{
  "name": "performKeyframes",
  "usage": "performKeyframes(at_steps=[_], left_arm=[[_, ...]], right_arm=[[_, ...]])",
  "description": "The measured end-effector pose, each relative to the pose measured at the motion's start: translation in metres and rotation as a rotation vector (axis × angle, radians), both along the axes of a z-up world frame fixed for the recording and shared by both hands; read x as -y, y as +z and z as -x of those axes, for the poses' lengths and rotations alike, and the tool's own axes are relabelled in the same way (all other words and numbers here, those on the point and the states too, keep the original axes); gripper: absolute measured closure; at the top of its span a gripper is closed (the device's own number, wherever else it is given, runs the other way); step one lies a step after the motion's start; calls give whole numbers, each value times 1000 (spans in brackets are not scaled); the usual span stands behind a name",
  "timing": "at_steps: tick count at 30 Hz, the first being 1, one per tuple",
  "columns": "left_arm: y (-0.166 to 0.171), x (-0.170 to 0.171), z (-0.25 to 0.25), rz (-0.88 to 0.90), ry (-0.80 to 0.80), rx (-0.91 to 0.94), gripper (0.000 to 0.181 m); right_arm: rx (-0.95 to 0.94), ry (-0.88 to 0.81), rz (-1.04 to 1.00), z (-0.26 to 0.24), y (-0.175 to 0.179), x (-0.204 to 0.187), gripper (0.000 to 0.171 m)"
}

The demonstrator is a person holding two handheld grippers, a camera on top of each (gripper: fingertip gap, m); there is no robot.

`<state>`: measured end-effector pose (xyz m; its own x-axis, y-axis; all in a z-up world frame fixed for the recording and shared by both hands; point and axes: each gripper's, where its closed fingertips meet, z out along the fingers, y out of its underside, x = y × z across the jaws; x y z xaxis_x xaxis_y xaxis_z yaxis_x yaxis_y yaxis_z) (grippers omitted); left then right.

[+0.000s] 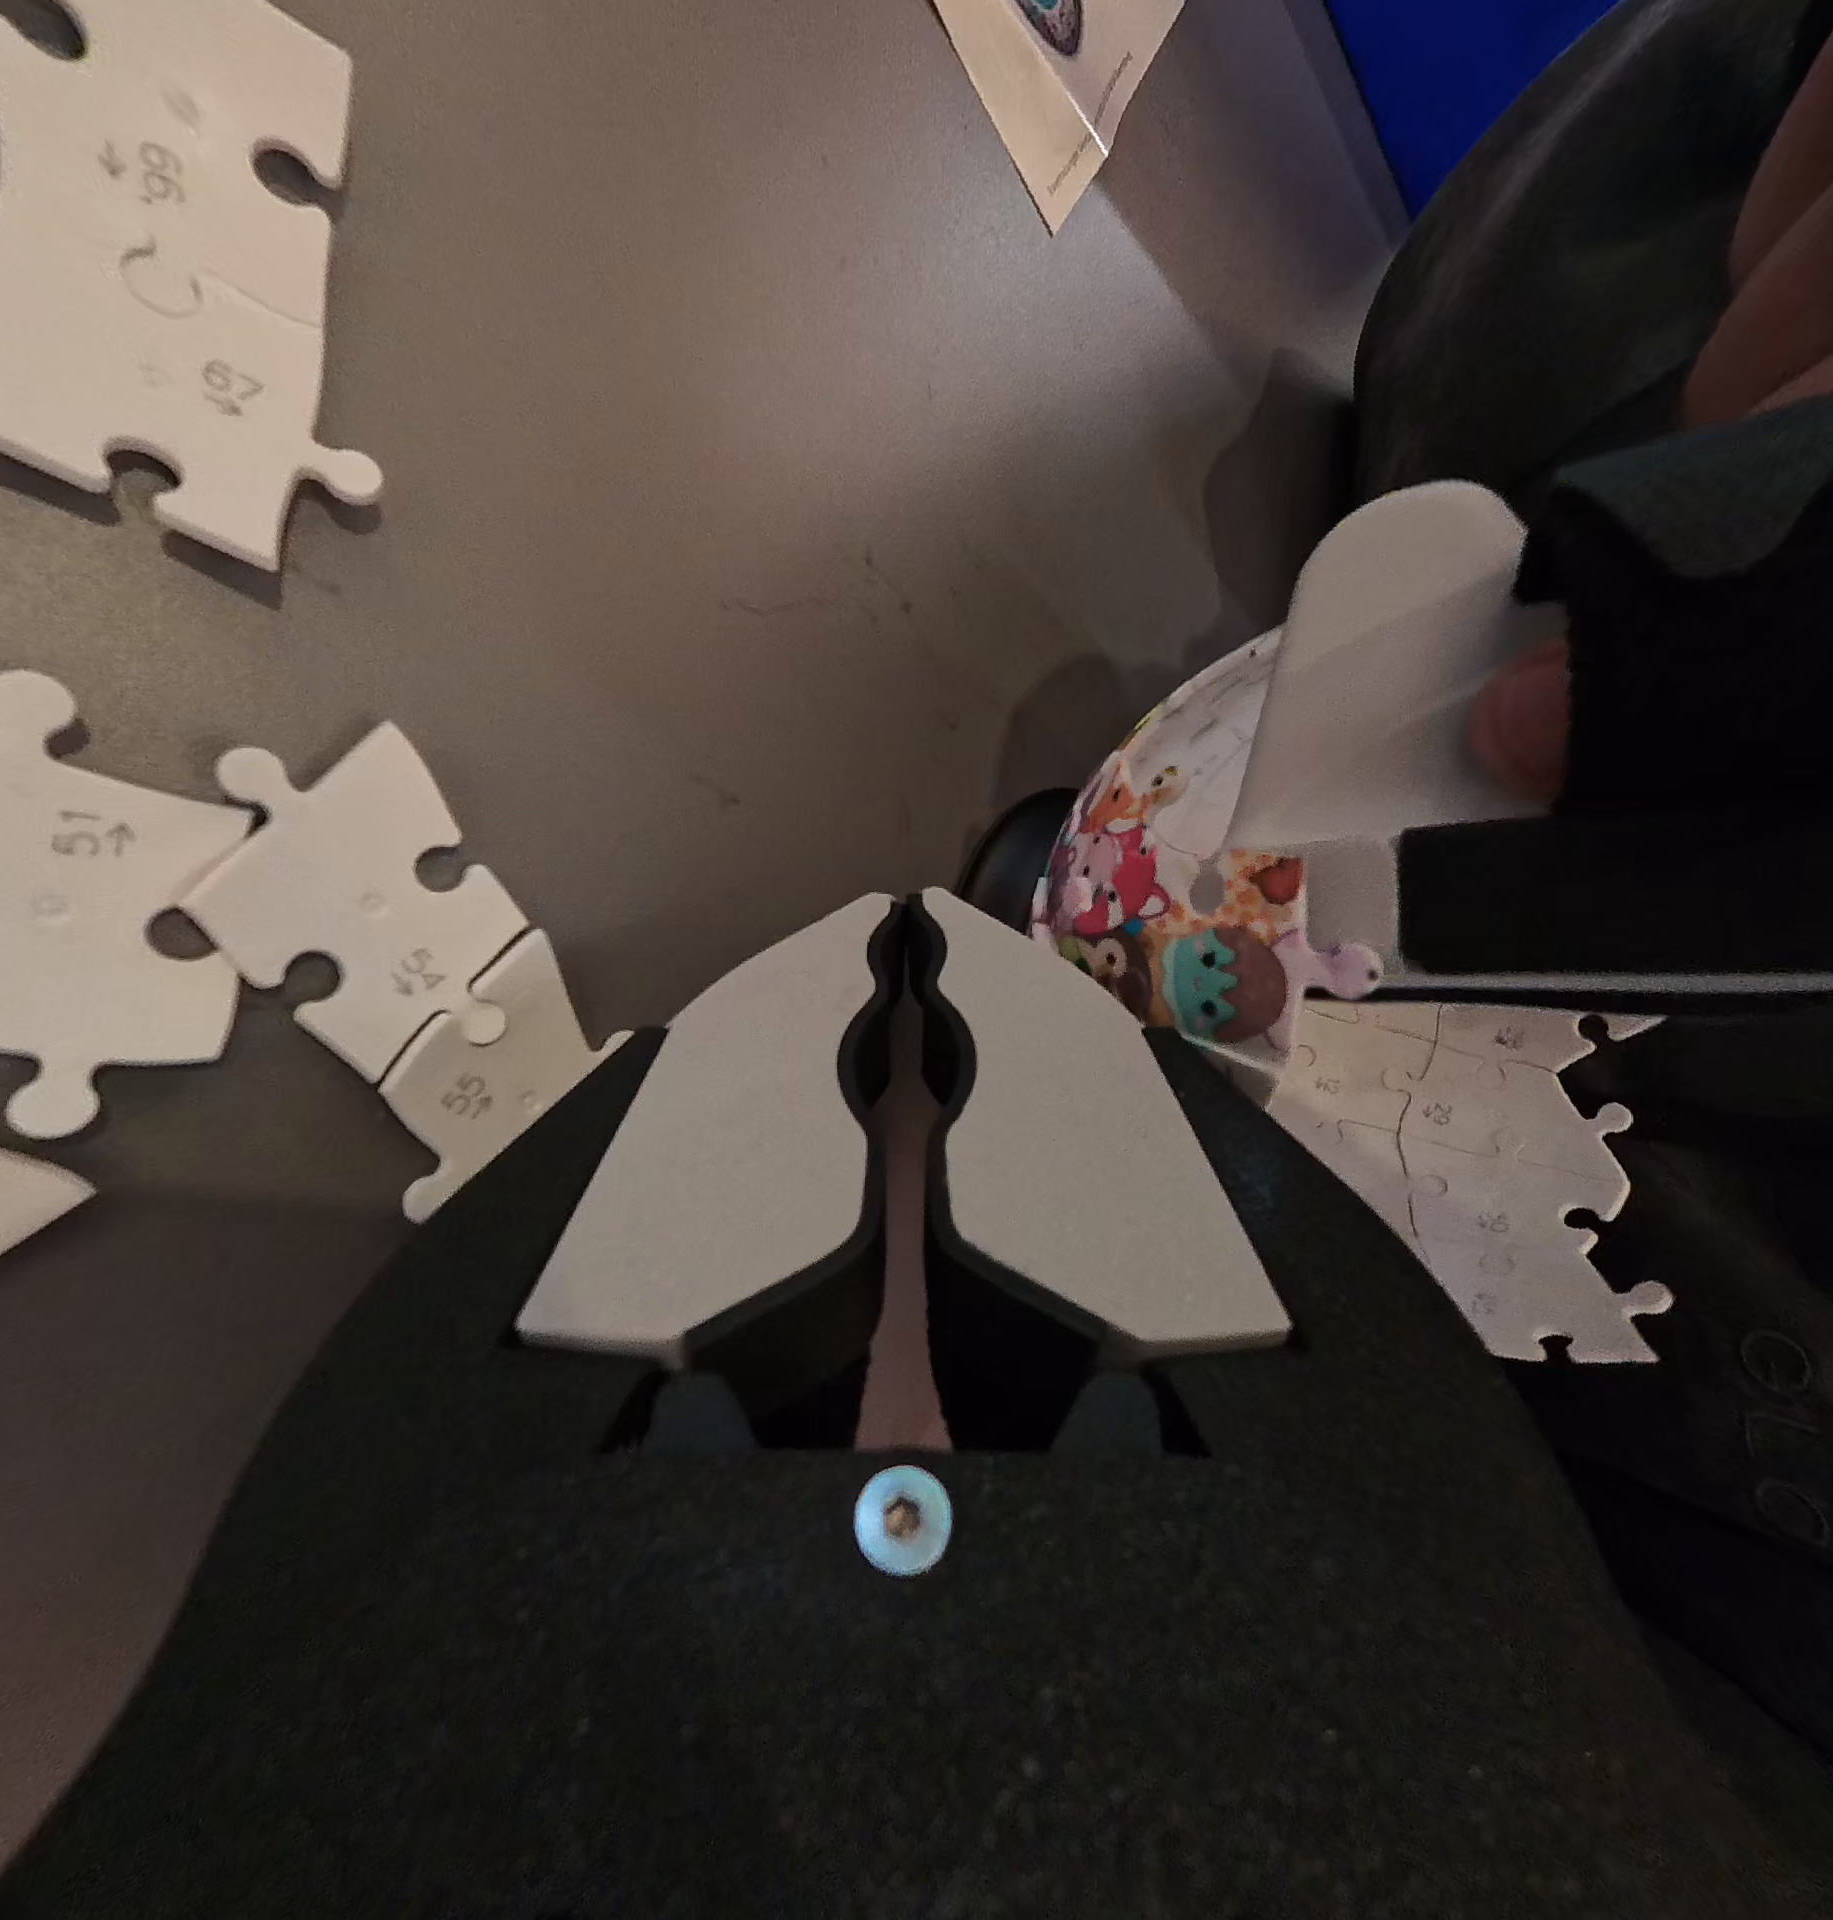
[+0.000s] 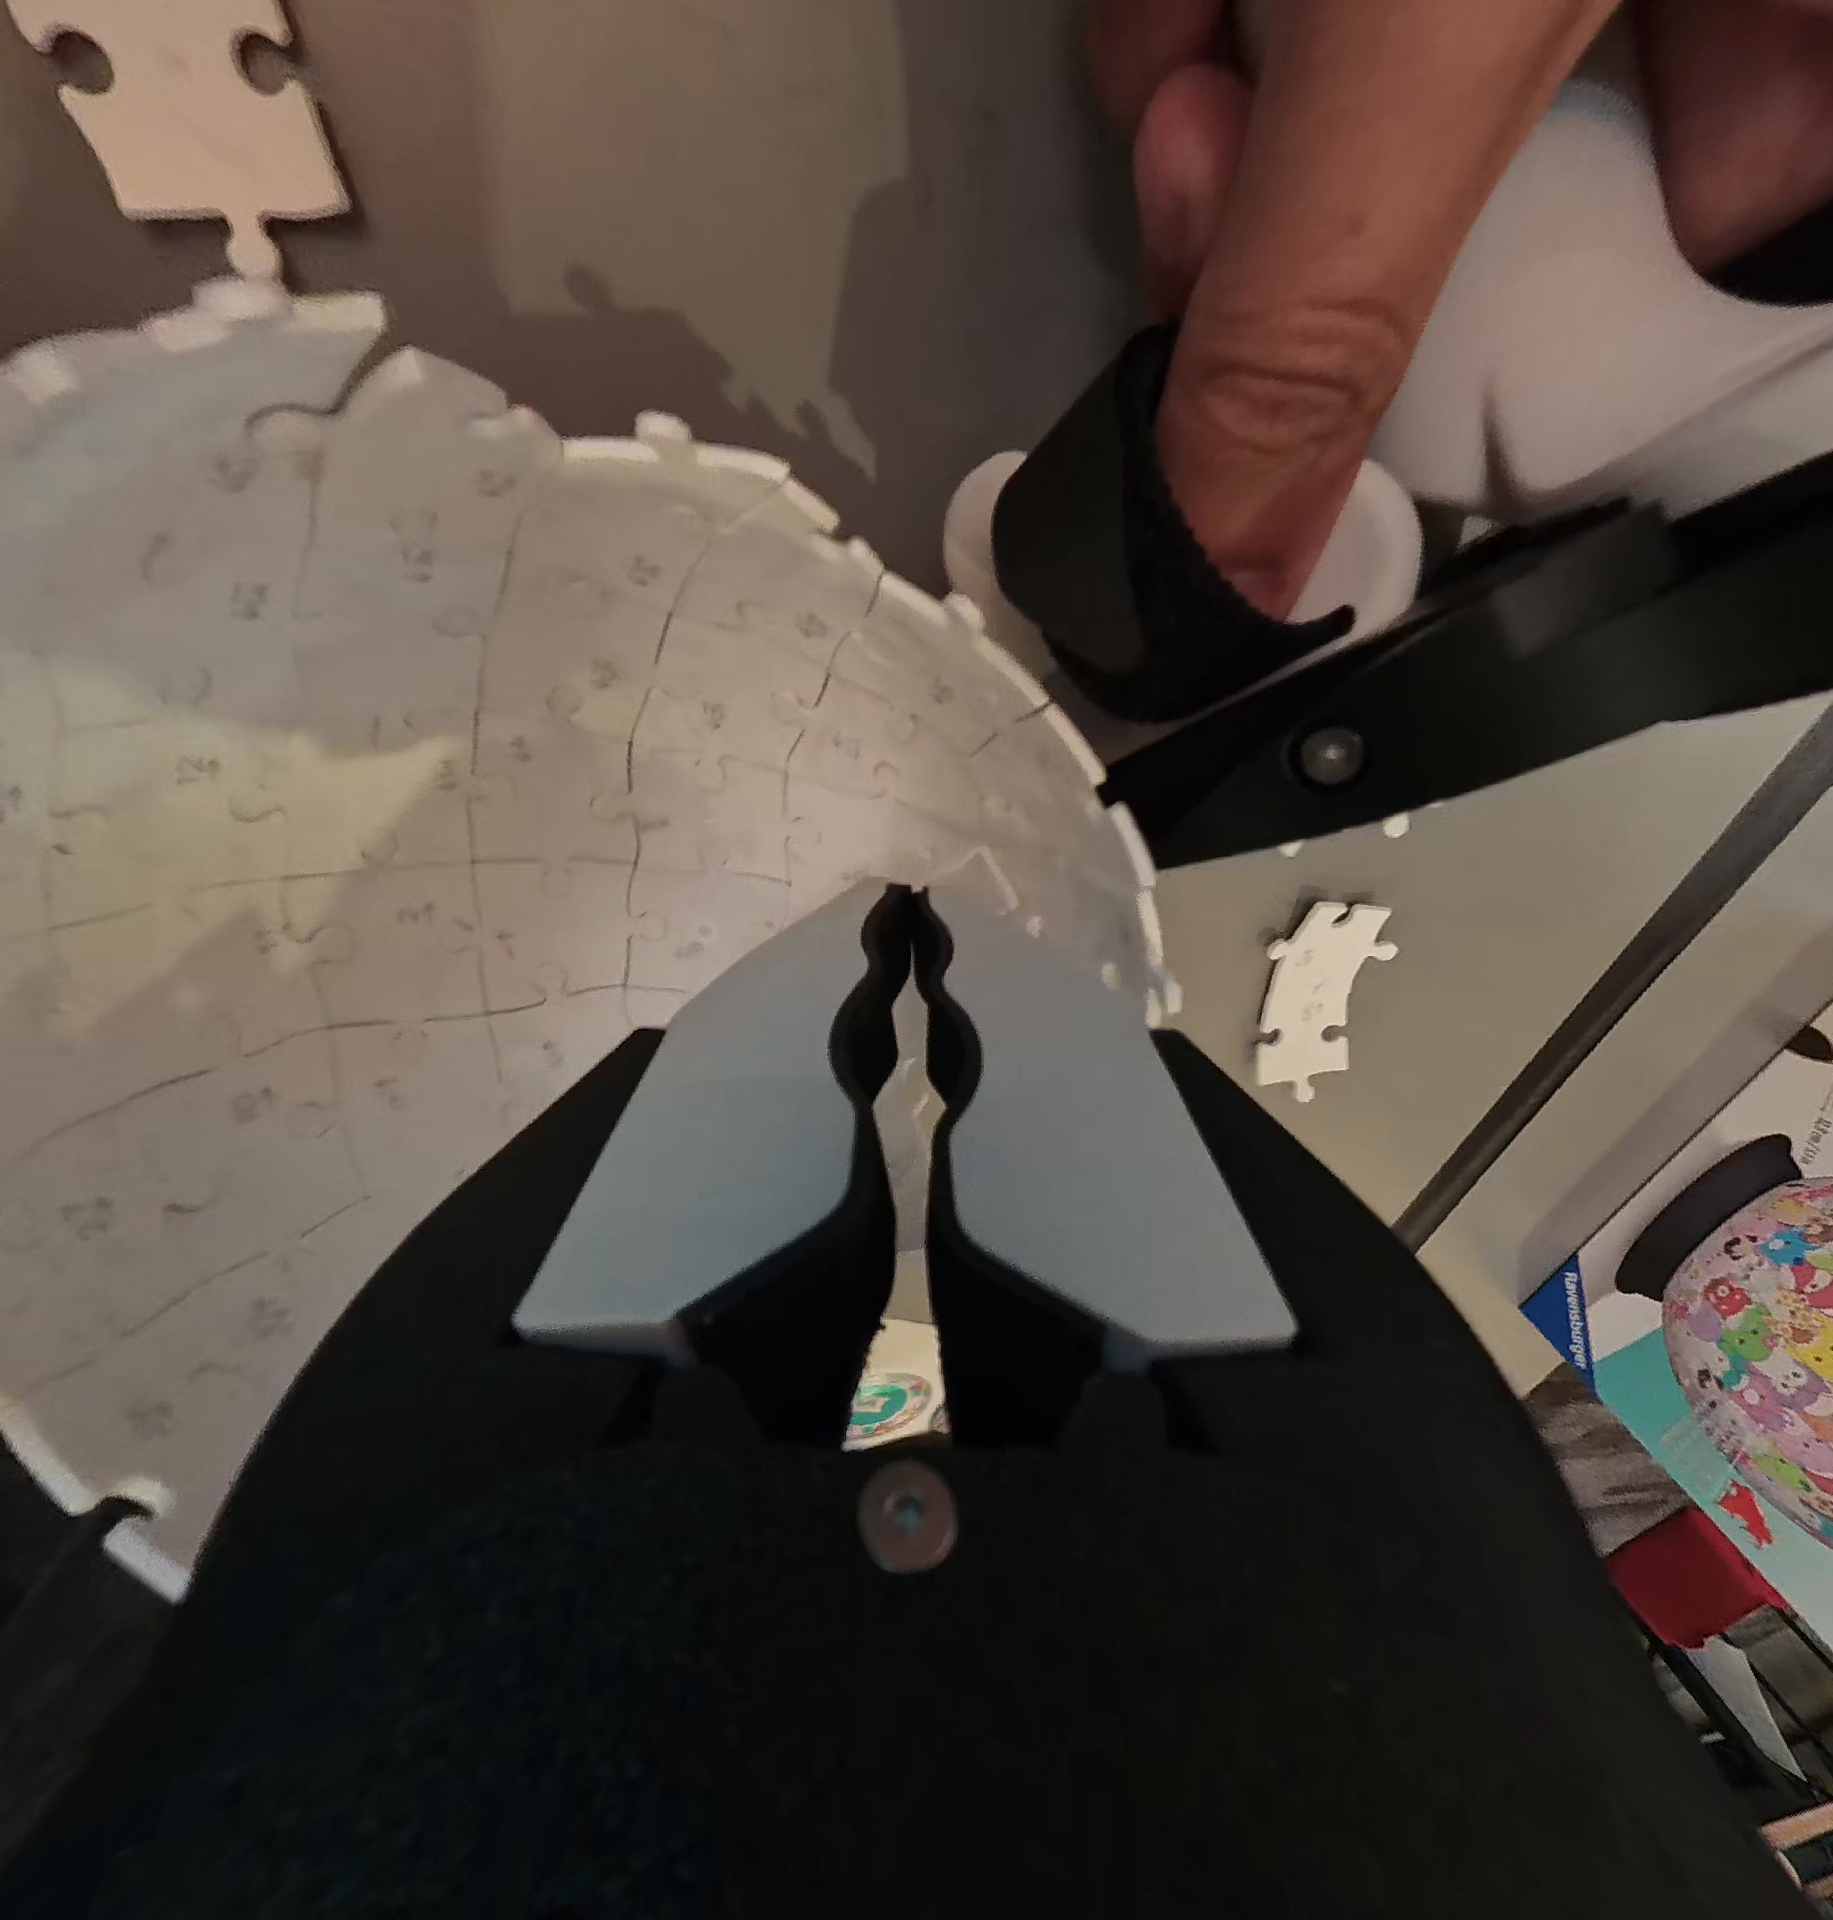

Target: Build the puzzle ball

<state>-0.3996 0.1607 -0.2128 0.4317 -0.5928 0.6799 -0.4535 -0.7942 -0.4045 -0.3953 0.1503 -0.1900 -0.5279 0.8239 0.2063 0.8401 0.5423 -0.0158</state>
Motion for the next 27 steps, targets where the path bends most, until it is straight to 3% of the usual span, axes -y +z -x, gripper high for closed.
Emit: performKeyframes(at_steps=[13,19,27], left_arm=[[1,1,1,22,18,18,181],[1,8,7,10,48,22,181],[1,8,7,9,77,23,181]], right_arm=[[-34,35,-3,4,5,1,171],[-234,23,100,9,51,14,171],[-115,29,82,9,12,10,171]])
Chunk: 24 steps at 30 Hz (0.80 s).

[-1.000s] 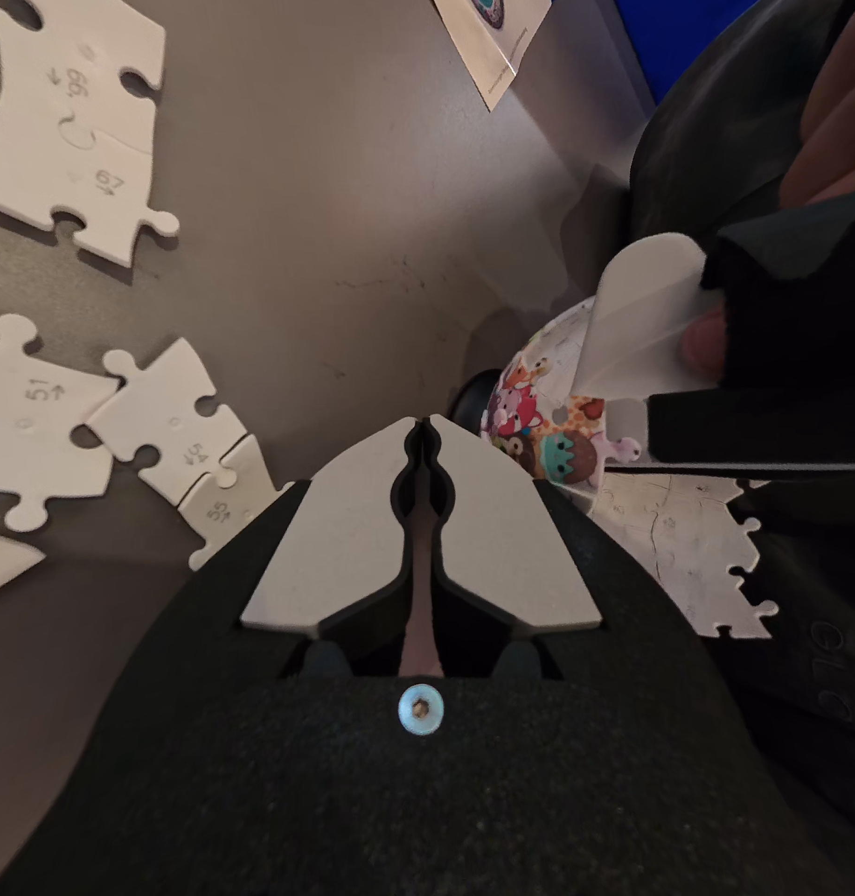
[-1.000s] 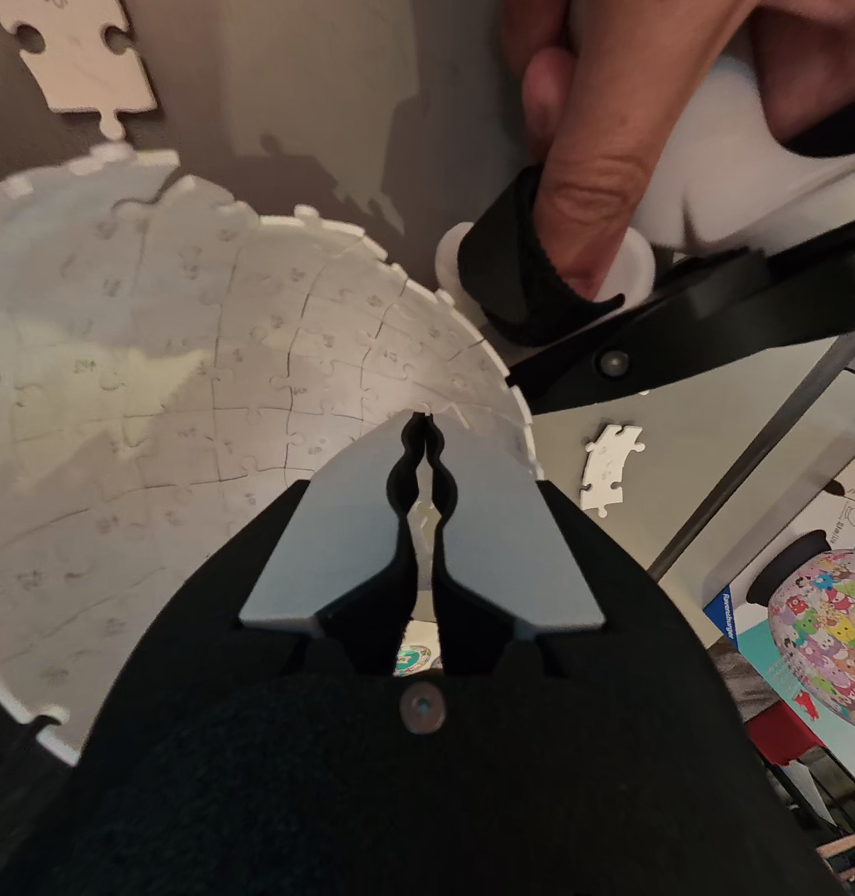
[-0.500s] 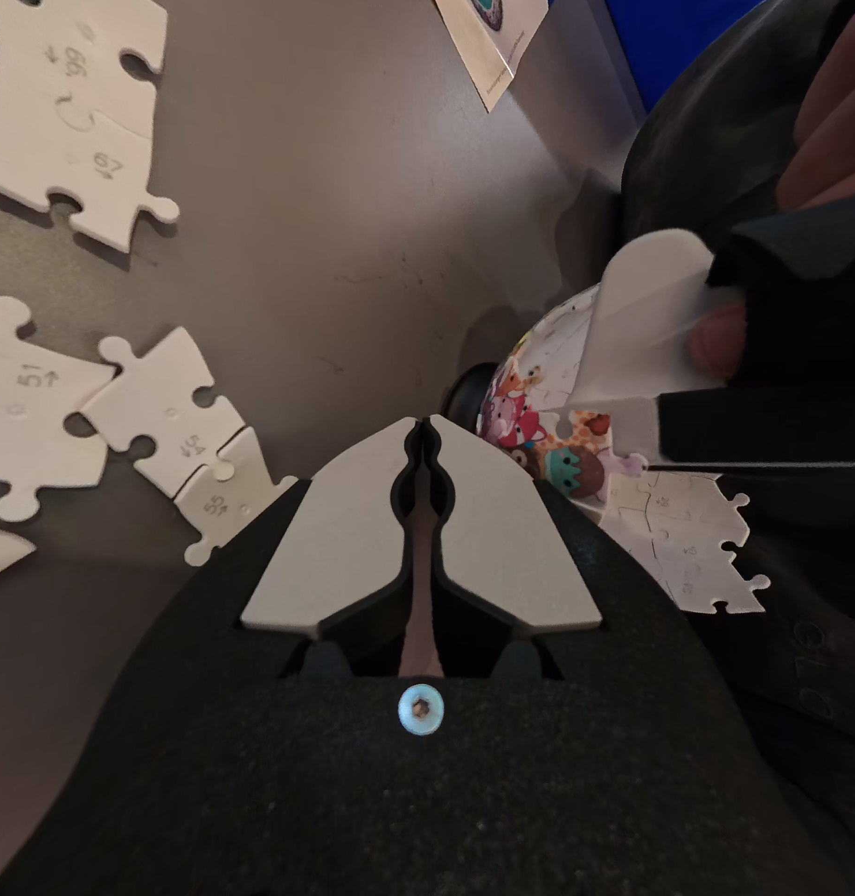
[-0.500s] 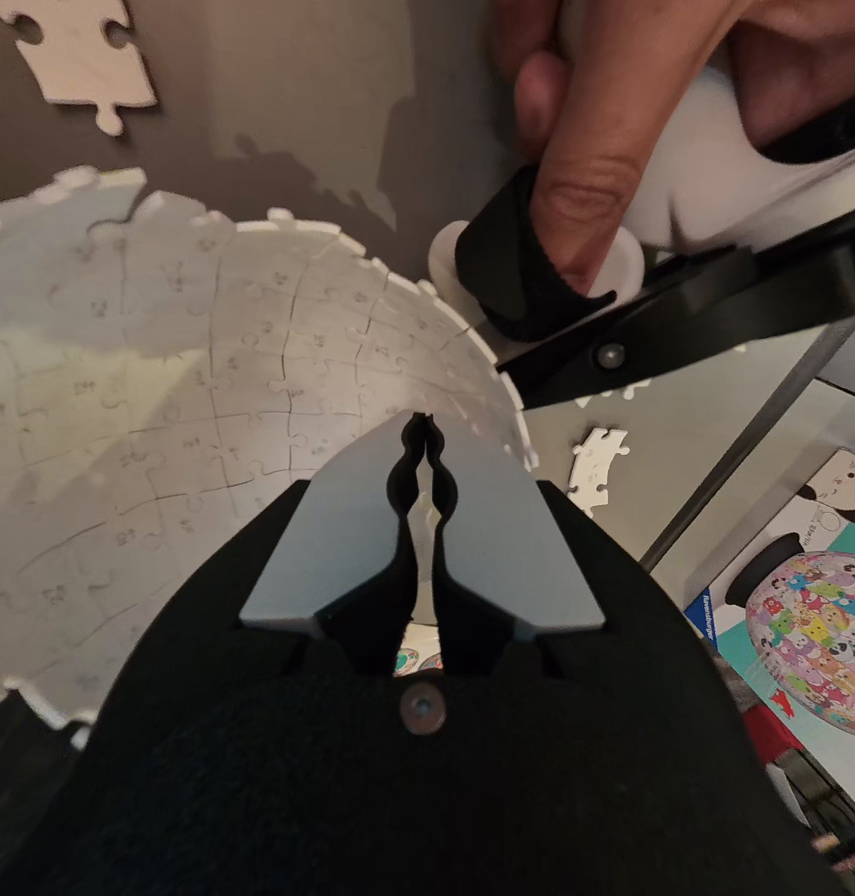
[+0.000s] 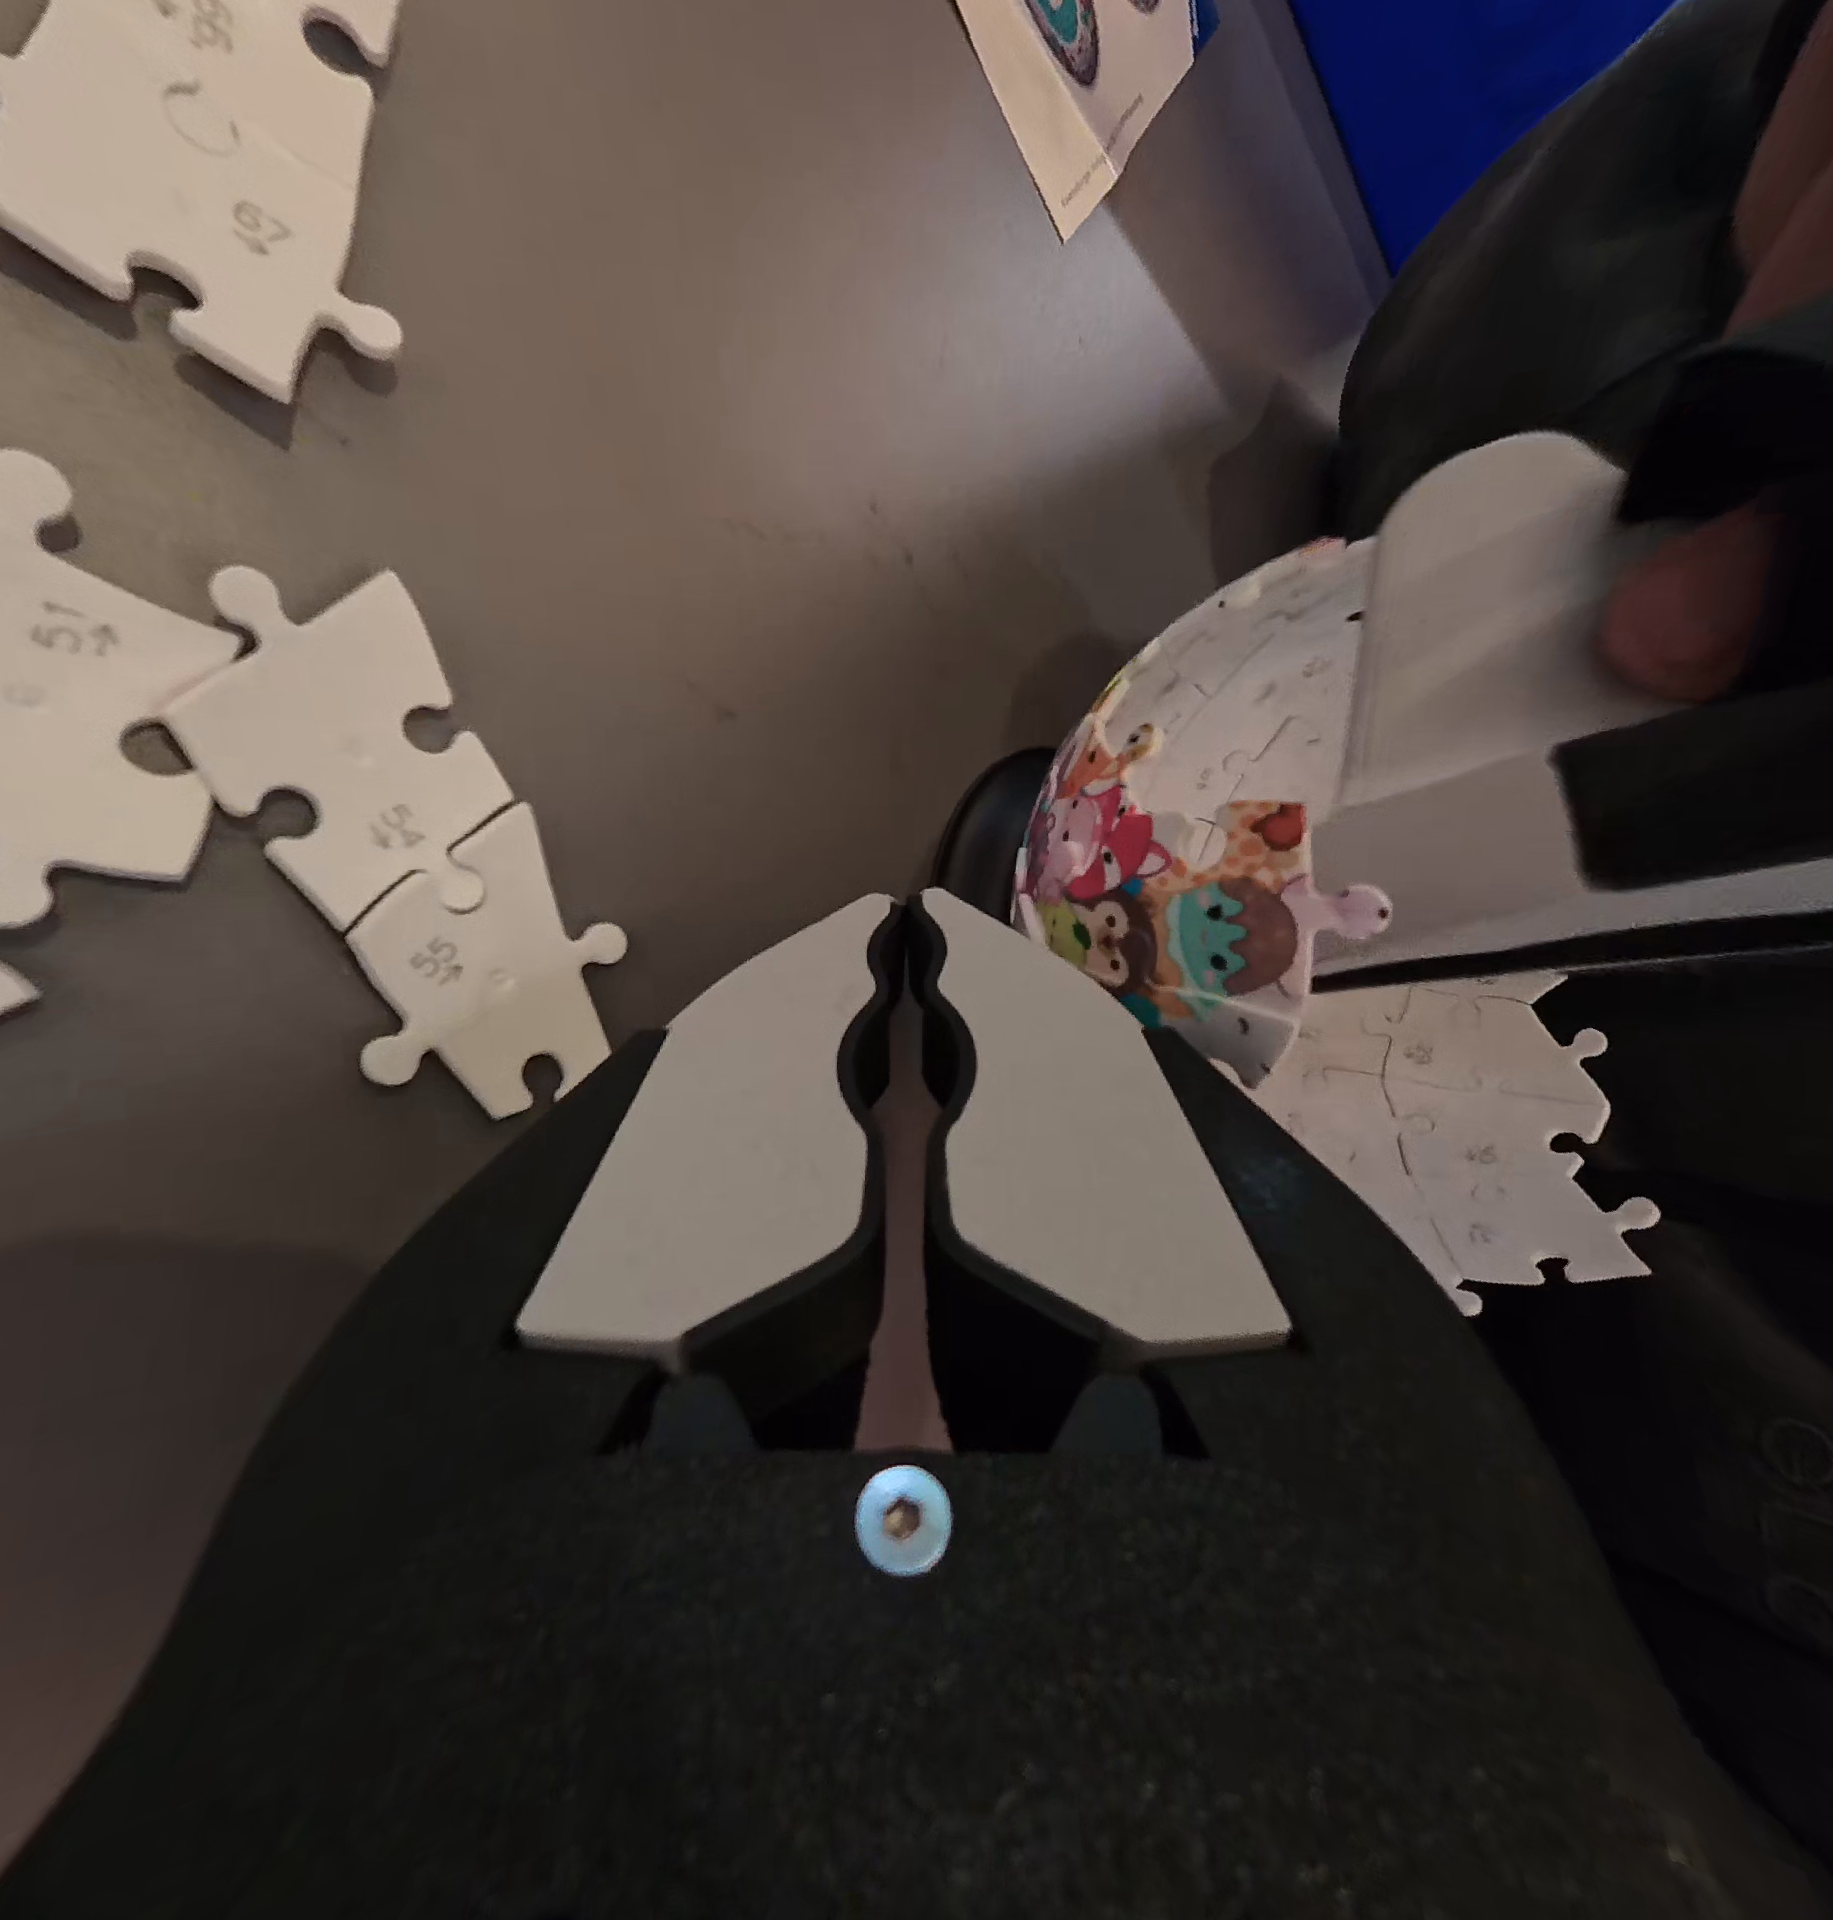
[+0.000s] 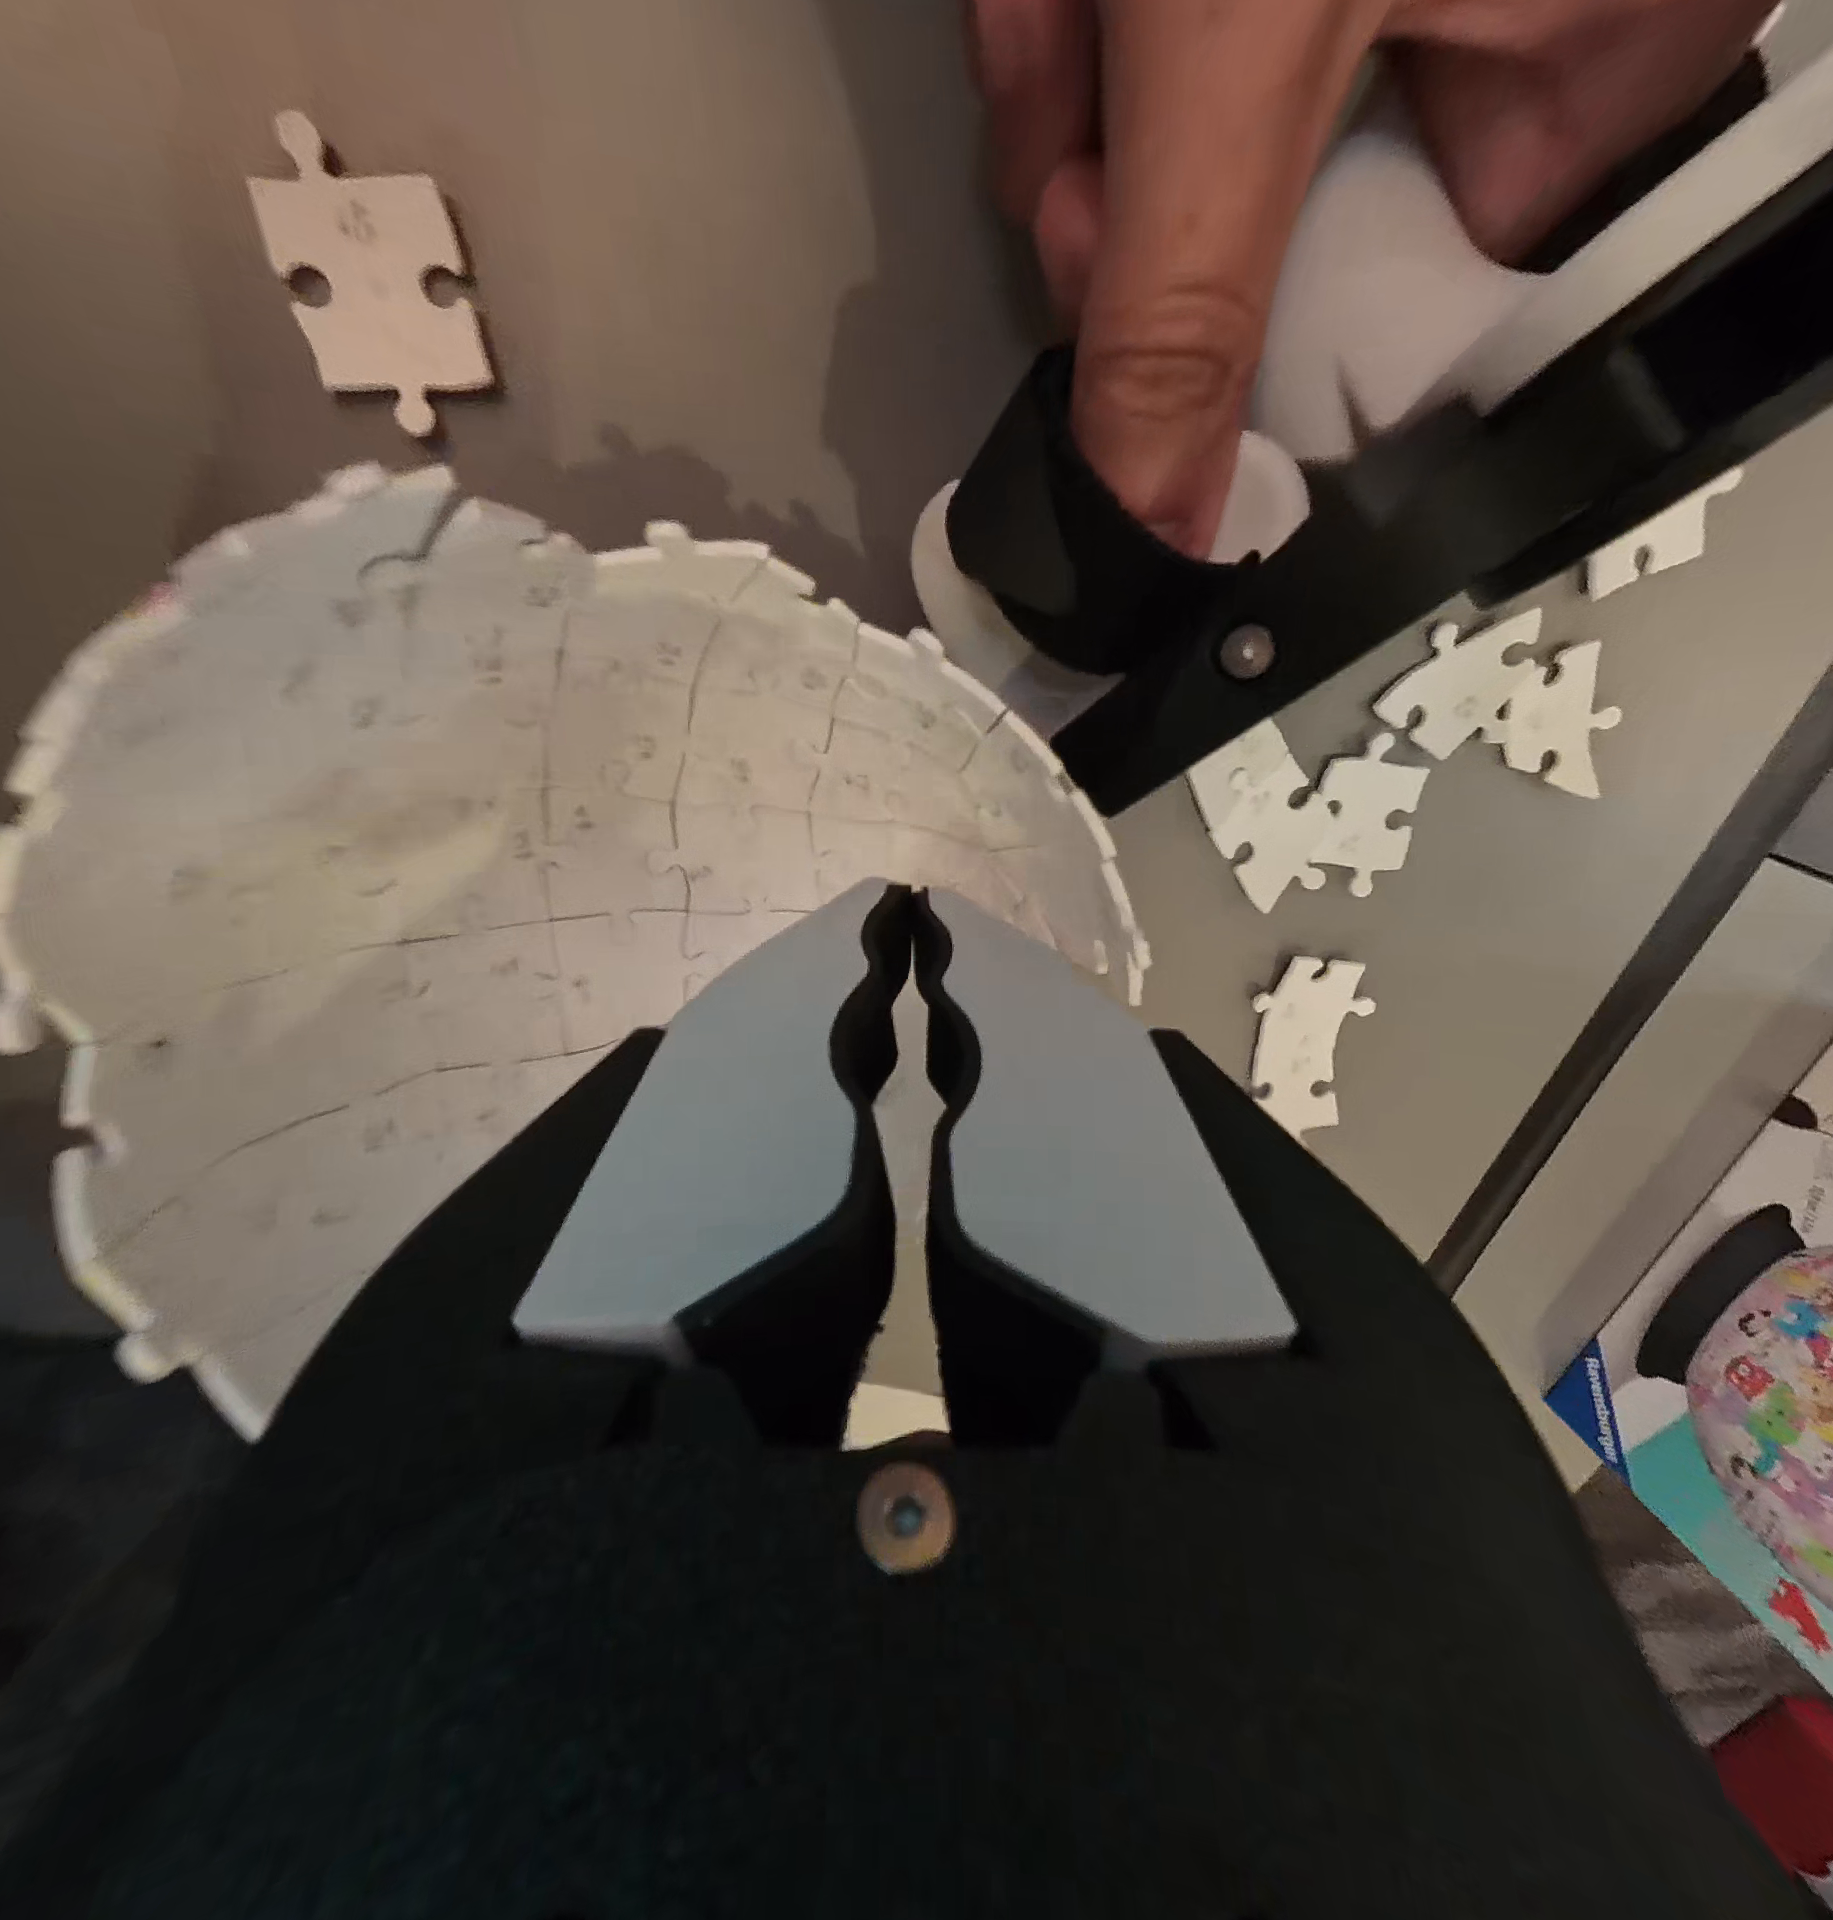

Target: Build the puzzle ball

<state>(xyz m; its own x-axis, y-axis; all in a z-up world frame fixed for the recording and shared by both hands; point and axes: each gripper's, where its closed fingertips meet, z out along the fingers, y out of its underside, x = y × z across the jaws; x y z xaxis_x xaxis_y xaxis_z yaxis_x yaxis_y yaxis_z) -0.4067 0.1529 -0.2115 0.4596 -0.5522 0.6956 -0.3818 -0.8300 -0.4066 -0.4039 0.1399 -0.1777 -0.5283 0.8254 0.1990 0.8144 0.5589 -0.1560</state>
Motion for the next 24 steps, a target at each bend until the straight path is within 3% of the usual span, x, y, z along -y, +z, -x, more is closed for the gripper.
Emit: performKeyframes(at_steps=[24], left_arm=[[0,-1,0,19,11,0,181]], right_arm=[[3,52,-82,4,-13,-9,171]])
